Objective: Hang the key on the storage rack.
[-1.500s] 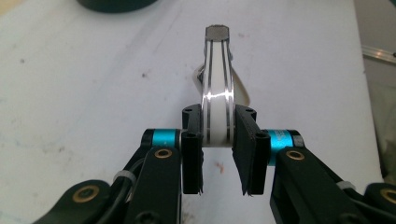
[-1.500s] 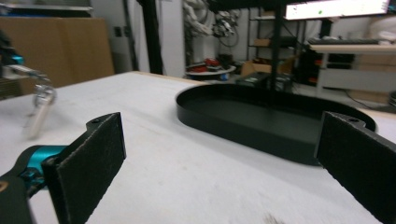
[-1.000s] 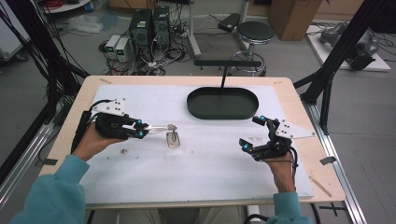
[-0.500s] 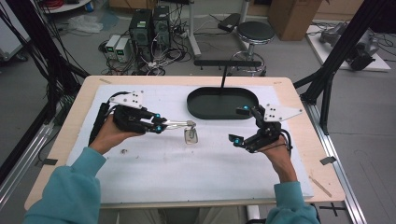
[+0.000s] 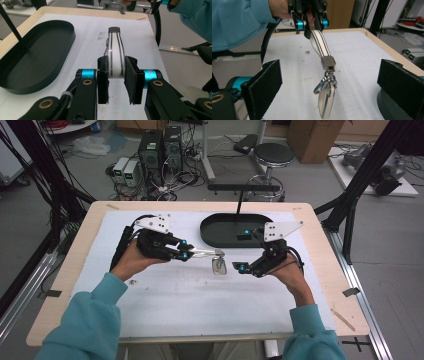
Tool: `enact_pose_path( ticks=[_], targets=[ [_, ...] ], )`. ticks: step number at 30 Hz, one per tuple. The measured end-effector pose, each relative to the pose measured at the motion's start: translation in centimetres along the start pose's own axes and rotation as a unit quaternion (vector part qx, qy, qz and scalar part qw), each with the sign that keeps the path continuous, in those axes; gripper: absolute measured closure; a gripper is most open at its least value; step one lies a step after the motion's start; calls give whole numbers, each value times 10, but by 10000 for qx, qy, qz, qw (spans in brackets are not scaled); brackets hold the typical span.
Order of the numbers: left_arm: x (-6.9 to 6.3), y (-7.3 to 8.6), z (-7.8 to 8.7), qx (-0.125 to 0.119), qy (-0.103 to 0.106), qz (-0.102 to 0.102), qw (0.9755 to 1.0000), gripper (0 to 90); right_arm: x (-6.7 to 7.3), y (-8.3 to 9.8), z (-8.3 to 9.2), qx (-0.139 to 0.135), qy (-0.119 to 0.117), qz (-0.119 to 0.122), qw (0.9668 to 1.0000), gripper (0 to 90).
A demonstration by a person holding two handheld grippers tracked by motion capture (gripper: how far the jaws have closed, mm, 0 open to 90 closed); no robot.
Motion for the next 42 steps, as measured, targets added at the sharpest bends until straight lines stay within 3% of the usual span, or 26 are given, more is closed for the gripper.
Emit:
enact_pose_path(
  ticks=[5, 7, 14, 18, 21, 31, 33, 34, 37, 42],
  targets=[
    [1, -6, -2, -24, 8, -42, 10000, 737, -1, -7, -9, 237, -41, 151, 9996, 67],
    [2, -8, -3, -27, 21, -60, 10000, 737, -1, -10, -11, 305, -134, 206, 9992, 152],
    [1, -9, -6, 23, 24, -119, 9999, 738, -1, -7, -23, 880, -214, 311, 9954, 276],
    [2, -10, -6, -8, 25, -113, 9999, 737, -2, -5, -29, 1053, -112, 338, 9938, 331],
    [1, -10, -6, -4, 33, -138, 9999, 738, -4, 1, -35, 1319, 6, 371, 9906, 352],
    [2, -11, -7, -6, 63, -153, 9999, 737, -4, 2, -43, 1442, -105, 485, 9883, 568],
    [2, -11, -7, -3, 67, -142, 9999, 737, -5, 3, -43, 1537, -69, 569, 9865, 668],
    [1, -11, -7, -16, 84, -139, 9999, 737, -5, 2, -44, 1530, -7, 739, 9855, 725],
    [2, -11, -6, -45, 71, -131, 9999, 737, -5, 1, -44, 1548, -6, 836, 9844, 736],
    [2, -11, -5, -110, 72, -161, 9998, 735, -4, 1, -45, 1561, -25, 796, 9845, 741]
  ],
)
Point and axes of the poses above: each handheld gripper's, and its own axes: z roughly backward along the jaws, y roughly out of its underside, x roughly to its left, the point moved 7 cm from there along -z, roughly forward along the jaws, and after that the axes turned 13 degrees about -z, right-handed, at the moved point
